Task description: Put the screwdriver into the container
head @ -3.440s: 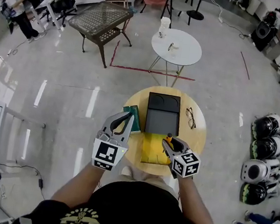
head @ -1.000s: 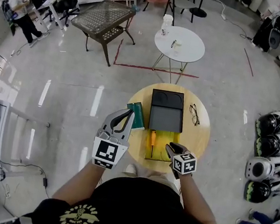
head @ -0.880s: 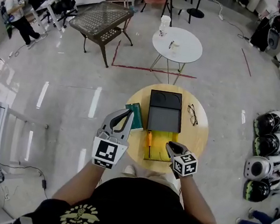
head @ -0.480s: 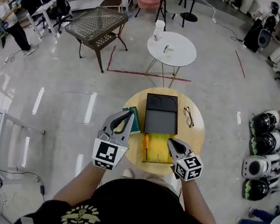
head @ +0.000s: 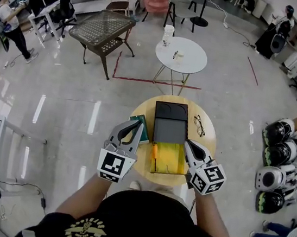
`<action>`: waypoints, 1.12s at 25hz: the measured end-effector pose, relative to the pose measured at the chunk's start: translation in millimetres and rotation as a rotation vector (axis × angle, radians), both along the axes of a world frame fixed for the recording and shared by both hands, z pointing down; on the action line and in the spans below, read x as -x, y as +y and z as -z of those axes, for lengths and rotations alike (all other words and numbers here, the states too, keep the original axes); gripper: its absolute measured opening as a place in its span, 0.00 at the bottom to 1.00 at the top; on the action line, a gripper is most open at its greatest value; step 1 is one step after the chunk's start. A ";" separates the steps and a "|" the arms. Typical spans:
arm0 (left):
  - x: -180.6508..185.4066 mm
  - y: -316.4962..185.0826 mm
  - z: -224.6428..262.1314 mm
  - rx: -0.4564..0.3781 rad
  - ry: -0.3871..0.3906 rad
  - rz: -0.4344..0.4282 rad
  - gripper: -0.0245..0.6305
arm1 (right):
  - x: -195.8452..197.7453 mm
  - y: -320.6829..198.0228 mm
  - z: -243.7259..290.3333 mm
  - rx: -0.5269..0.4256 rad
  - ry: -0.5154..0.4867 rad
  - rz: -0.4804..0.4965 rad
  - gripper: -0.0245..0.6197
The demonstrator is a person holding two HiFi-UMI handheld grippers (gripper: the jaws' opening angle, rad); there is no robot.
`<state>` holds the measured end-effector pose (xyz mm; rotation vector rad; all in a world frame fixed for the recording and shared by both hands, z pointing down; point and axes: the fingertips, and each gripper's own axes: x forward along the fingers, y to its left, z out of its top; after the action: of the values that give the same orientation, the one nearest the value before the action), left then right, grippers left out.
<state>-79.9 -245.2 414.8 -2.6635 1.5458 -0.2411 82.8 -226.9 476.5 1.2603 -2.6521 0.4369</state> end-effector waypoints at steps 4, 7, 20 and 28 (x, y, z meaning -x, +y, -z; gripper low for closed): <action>3.8 1.9 2.0 0.017 -0.005 0.010 0.07 | 3.0 3.2 23.8 -0.061 0.020 -0.001 0.06; 5.2 3.9 1.7 0.031 -0.014 0.011 0.07 | 3.5 6.5 37.9 -0.097 0.045 -0.008 0.06; 8.6 13.4 13.8 0.014 0.020 0.010 0.07 | 6.1 17.4 65.7 -0.157 0.077 0.006 0.06; 9.7 18.8 12.1 0.017 0.027 0.009 0.07 | 16.4 18.9 72.6 -0.167 0.083 0.028 0.06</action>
<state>-89.5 -226.4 402.7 -2.6844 1.5703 -0.2214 66.4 -208.0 403.9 1.2547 -2.6788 0.1574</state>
